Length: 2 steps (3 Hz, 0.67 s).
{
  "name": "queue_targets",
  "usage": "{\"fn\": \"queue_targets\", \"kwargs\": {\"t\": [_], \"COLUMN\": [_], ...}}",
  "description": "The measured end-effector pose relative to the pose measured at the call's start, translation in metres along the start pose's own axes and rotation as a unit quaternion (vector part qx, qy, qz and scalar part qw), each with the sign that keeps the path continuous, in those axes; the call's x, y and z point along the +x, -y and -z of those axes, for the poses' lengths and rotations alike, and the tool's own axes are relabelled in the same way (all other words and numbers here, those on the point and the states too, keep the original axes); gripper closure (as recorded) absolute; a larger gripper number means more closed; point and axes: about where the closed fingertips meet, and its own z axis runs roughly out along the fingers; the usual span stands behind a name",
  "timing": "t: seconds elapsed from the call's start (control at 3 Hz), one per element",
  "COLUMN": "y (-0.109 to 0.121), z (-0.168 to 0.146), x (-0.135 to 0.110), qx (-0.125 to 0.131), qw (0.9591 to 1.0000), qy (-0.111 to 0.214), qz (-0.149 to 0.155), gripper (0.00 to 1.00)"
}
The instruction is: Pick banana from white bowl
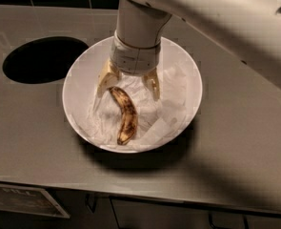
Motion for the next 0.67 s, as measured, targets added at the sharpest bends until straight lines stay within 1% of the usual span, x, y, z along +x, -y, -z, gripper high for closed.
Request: {"fn": "queue_targets", "kwargs": {"t": [0.67], "y": [-0.0017], "z": [-0.0106], "x": [0.0019], "qx": [-0.002], "qw": [0.9999], "qy": [0.010], "qz": [-0.003], "gripper": [0.25]}}
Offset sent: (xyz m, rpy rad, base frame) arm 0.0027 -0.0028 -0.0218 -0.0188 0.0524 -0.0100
